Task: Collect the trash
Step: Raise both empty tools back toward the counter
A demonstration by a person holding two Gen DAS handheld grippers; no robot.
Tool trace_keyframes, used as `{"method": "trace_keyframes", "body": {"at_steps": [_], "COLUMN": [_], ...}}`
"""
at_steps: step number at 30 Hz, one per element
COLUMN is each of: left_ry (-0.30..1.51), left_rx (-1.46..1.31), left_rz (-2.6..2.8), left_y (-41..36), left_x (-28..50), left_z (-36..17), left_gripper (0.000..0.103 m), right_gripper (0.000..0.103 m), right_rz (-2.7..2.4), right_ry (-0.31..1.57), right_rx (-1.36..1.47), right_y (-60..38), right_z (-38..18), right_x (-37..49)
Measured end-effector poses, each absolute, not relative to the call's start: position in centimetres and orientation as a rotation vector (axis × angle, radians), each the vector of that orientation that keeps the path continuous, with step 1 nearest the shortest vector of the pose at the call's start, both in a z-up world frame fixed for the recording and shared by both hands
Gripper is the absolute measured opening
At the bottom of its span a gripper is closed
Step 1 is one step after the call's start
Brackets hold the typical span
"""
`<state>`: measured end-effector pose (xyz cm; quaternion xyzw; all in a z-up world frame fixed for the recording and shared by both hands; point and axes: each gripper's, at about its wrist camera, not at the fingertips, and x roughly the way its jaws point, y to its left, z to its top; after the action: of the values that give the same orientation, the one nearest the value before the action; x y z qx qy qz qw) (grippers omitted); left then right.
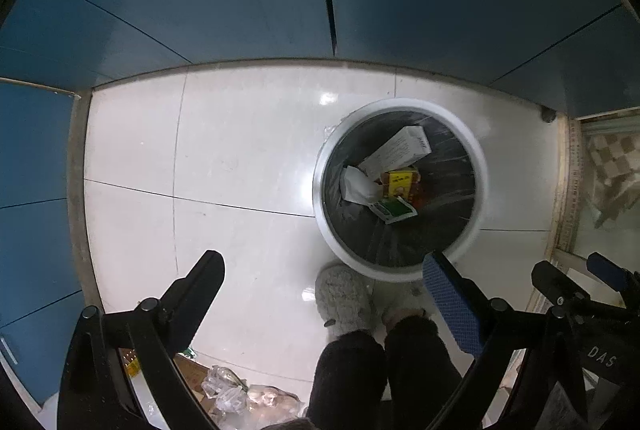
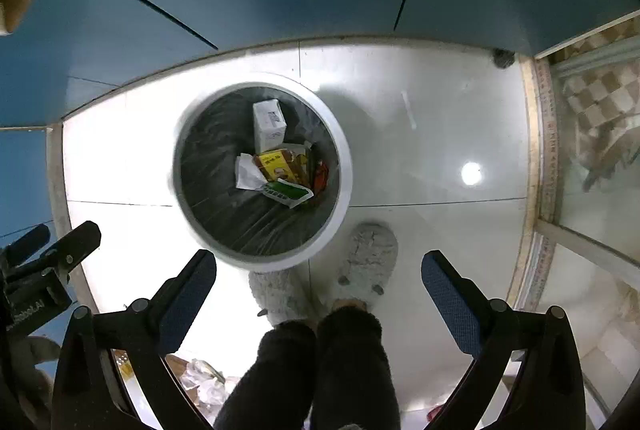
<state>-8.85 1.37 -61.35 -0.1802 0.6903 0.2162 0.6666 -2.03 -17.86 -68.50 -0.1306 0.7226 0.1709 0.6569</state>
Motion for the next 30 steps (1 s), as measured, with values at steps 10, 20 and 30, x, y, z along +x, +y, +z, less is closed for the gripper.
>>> {"method": "trace_keyframes", "body": {"at_steps": [10,20,30], "left_ry": [1.488,1.413,1.228], "left_rx": [-0.43,-0.421,-0.309], "left_rz": [0.471,0.421,0.495], "left_y": [0.5,-0.6,1.3], "left_x": [-11.8,-15.8,-13.9], "left_z": [-47.9,-34.8,-23.4], "left_gripper": [0.101,0.101,0.101], "right_gripper": [0.103,0.103,0.103], "right_rz": [0.408,0.436,0.498], "right_ry": [1.518,1.452,1.395], "right_rx": [-0.294,-0.28,-0.074], "right_y": [-18.6,-19.7,-19.9], "right_z": [-52.2,-35.2,-24.5], "right_x": [-4.1,-8.5,-7.1]}}
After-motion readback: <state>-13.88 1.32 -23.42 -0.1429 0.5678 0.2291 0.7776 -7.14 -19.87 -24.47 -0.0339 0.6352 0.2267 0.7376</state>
